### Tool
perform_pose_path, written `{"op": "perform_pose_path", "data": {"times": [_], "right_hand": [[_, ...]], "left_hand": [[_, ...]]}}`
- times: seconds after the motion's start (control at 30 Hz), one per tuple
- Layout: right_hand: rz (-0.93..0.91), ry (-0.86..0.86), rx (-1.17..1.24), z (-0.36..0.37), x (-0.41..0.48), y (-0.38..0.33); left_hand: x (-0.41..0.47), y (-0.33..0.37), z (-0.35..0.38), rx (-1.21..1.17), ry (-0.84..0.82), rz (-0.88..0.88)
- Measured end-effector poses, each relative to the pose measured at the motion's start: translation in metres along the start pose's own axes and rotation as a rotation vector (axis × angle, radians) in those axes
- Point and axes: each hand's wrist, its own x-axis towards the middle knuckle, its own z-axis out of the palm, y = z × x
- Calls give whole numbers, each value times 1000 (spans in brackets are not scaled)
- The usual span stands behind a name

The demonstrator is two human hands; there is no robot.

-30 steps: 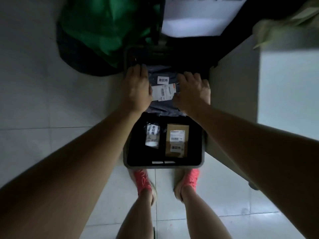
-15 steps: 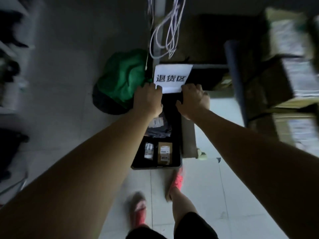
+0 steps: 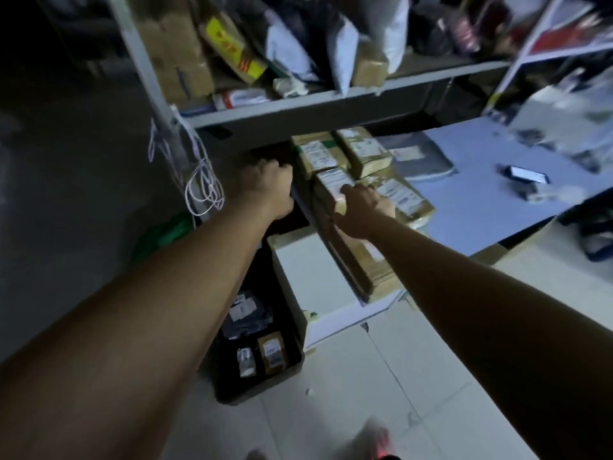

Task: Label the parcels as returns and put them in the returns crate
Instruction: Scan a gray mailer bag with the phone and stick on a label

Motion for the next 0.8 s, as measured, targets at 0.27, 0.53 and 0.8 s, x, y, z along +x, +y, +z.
{"op": "perform_pose_path", "data": {"times": [0.27, 0.53, 0.8], "right_hand": [[124, 11, -19, -45, -24, 216], [88, -84, -74, -47, 8, 374], [37, -178, -78, -20, 126, 451]], "left_hand": [[41, 233, -17, 37, -20, 110], [91, 386, 9, -5, -99, 137], [199, 412, 62, 74, -124, 74]]}}
